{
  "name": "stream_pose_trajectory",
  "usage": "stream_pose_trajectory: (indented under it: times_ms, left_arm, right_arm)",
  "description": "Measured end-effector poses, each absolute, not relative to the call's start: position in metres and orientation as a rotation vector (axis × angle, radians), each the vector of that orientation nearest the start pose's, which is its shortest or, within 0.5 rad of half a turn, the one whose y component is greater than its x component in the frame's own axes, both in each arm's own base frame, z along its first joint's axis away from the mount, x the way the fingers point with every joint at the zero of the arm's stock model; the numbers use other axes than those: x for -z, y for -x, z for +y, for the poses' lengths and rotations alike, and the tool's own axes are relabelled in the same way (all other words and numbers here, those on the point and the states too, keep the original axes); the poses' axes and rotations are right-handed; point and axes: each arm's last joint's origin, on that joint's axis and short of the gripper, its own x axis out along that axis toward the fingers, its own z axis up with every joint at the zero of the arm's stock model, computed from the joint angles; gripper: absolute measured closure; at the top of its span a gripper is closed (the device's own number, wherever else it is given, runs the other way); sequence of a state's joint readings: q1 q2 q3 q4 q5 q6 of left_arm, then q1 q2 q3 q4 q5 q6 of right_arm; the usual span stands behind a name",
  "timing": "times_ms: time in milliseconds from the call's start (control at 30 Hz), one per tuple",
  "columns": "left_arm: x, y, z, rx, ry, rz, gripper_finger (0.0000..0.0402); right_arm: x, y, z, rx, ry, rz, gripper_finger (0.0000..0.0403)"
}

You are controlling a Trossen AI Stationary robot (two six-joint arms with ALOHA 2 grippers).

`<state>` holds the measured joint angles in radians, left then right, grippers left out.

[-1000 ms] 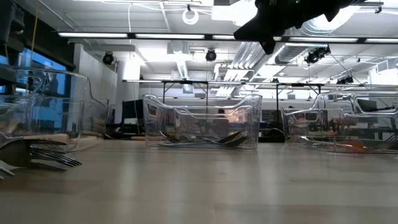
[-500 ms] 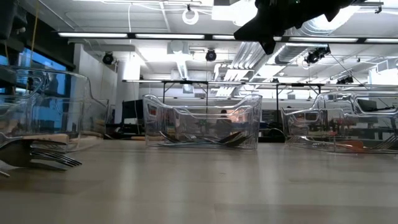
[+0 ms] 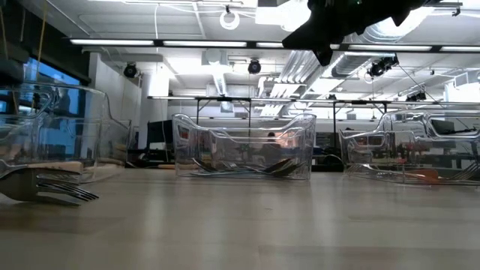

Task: Sort silverware by color (type)
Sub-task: Put the light orange fork into the bottom left transparent bin

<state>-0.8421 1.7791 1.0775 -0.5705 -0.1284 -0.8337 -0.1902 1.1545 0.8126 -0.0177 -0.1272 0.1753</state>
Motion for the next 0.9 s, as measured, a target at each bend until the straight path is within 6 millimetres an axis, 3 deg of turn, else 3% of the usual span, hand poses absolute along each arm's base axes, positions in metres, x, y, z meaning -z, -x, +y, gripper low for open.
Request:
stream_pose_trajectory:
  times_ms: [200, 367, 500, 700, 900]
  left_arm:
    - [-0.227, -0.223, -0.216, 0.213, 0.191, 1.066, 0.0395]
    - [-0.285, -0.231, -0.155, 0.131, 0.222, 0.818, 0.0395]
    - [-0.315, -0.236, -0.098, -0.069, 0.179, 0.638, 0.0395]
    - [-0.326, -0.242, -0.040, -0.141, 0.213, 0.275, 0.0396]
    - [-0.286, -0.239, -0.006, -0.194, 0.272, 0.066, 0.0396]
  right_arm:
    - [-0.285, -0.251, -0.044, 0.093, -0.230, 0.351, 0.0403]
    - [-0.285, -0.251, -0.044, 0.074, -0.233, 0.352, 0.0403]
    - [-0.285, -0.251, -0.043, 0.021, -0.219, 0.354, 0.0403]
    - [-0.286, -0.251, -0.042, 0.003, -0.219, 0.354, 0.0403]
    - [-0.289, -0.252, -0.041, -0.009, -0.220, 0.321, 0.0403]
